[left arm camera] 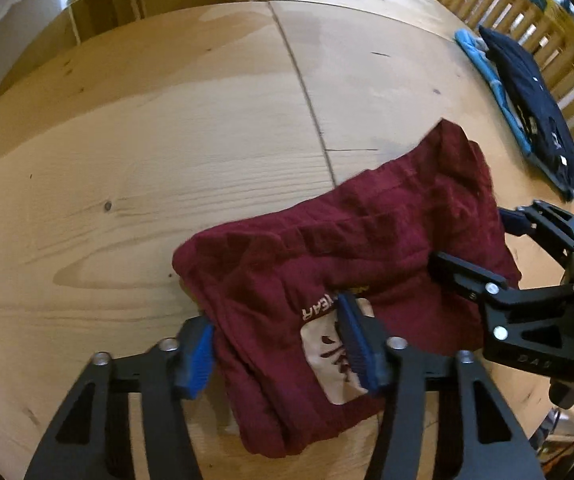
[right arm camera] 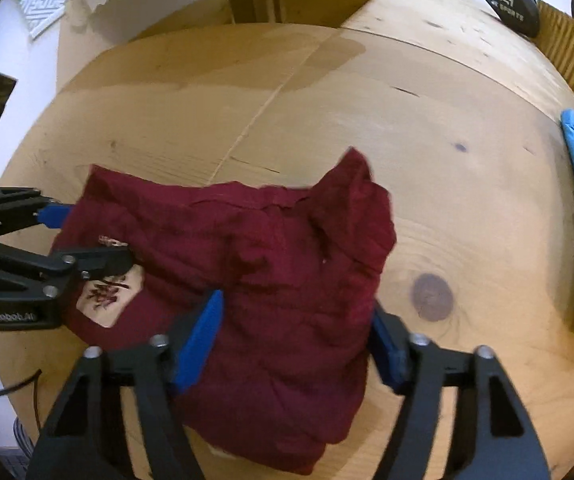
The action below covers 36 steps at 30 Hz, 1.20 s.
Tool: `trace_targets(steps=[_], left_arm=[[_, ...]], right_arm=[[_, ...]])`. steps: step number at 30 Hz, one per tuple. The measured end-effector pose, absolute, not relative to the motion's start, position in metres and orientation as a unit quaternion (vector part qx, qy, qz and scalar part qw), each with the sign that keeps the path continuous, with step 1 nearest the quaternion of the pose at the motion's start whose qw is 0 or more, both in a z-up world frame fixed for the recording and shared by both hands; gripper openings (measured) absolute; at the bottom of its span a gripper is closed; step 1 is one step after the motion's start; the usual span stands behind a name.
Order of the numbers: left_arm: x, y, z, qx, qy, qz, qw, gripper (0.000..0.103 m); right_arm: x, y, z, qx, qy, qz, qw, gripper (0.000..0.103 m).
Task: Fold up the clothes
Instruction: 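Grasp the folded red shirt with the right gripper while the left gripper grasps it too, then carry the folded red shirt with both grippers onto the navy shirt stack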
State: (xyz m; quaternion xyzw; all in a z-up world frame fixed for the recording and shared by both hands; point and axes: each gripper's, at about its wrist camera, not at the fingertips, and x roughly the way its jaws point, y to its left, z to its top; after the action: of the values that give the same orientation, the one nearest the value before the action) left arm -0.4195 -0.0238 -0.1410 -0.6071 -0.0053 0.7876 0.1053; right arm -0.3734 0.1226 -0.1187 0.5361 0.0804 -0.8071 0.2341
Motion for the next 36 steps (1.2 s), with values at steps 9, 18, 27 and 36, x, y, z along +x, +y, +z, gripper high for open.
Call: trace_targets(steps=[9, 18, 27, 36], left_arm=[[-0.413, -0.019, -0.134, -0.595, -0.027, 0.792, 0.138, 0.020], [-0.410, -0.016, -0.075, -0.553, -0.049, 0.816, 0.165, 0.019], [-0.419, 0.063, -0.011, -0.510, -0.030, 0.832, 0.219, 0.019], [-0.482, 0.229, 0.023, -0.473, -0.029, 0.823, 0.313, 0.019]], right_arm=[[-0.374, 0.138, -0.115, 0.542, 0.037, -0.801, 0.252, 0.028], [-0.367, 0.175, -0.059, 0.510, -0.009, -0.819, 0.264, 0.028], [-0.356, 0.250, 0.013, 0.460, -0.017, -0.858, 0.227, 0.028], [-0.383, 0.418, 0.044, 0.436, -0.031, -0.893, 0.109, 0.028]])
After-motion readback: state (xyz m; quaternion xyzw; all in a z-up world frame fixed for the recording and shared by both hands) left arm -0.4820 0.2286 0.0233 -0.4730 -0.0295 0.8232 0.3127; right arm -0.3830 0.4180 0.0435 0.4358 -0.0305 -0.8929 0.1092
